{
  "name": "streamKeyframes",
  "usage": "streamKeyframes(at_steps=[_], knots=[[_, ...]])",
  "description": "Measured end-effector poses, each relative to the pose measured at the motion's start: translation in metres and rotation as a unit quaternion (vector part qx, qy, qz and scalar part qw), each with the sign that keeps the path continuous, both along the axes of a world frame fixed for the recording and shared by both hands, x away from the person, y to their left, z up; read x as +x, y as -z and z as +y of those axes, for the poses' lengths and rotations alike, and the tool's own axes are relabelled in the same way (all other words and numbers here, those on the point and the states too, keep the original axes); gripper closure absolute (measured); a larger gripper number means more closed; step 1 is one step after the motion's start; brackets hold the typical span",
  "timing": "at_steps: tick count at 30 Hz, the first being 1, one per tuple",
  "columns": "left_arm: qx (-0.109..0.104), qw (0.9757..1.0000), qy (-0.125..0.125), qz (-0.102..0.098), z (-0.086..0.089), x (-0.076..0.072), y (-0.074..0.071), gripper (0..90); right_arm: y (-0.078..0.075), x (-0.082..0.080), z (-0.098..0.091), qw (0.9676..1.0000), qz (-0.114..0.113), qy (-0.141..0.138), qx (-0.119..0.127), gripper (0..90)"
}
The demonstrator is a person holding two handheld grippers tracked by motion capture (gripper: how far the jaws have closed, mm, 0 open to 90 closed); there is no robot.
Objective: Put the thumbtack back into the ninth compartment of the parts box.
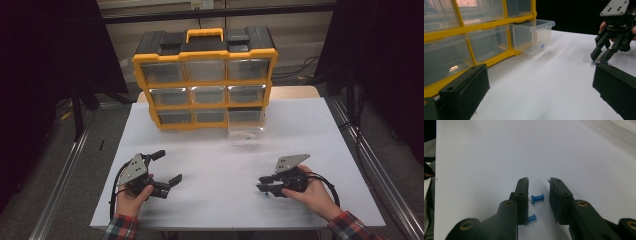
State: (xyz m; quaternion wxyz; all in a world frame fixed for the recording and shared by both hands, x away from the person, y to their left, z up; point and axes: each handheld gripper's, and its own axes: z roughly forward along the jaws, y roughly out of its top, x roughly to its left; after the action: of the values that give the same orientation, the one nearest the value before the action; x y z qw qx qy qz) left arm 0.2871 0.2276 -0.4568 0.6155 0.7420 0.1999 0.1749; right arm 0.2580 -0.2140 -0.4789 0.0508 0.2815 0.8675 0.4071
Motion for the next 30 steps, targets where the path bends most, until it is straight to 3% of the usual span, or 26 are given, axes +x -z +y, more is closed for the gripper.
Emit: streamKeyframes(at_steps=[6,13,17,23,28,29,30], knots=[[0.007,1.0000,0.002,-0.004,0.0009,0.0005,-0.0004,0.5,0.0025,-0.0002,0.0024,0.9999,0.003,-0.009,-0.003,71.2],[0.005,1.0000,0.000,-0.005,0.0010,0.0001,-0.0007,0.5,0.0037,-0.0008,0.0039,0.9998,-0.004,-0.013,-0.011,71.2],[0.003,1.0000,0.000,-0.003,0.0003,0.0000,-0.0004,0.5,0.0034,-0.0015,0.0048,0.9995,-0.016,-0.014,-0.022,75.5],[0.006,1.0000,0.001,-0.003,0.0007,0.0003,-0.0004,0.5,0.0033,0.0006,0.0035,0.9997,-0.010,-0.010,-0.020,78.5],[-0.003,1.0000,-0.001,0.001,-0.0010,-0.0002,0.0002,0.5,0.0042,0.0037,0.0030,0.9998,-0.011,-0.011,-0.013,78.8],[0.004,0.9998,-0.018,0.000,-0.0013,-0.0017,-0.0004,0.5,0.0043,0.0044,0.0034,0.9999,-0.007,-0.004,-0.011,78.8],[0.008,0.9998,-0.016,-0.002,-0.0006,-0.0014,-0.0005,0.5,0.0043,0.0044,0.0034,0.9999,-0.007,-0.004,-0.011,78.8]])
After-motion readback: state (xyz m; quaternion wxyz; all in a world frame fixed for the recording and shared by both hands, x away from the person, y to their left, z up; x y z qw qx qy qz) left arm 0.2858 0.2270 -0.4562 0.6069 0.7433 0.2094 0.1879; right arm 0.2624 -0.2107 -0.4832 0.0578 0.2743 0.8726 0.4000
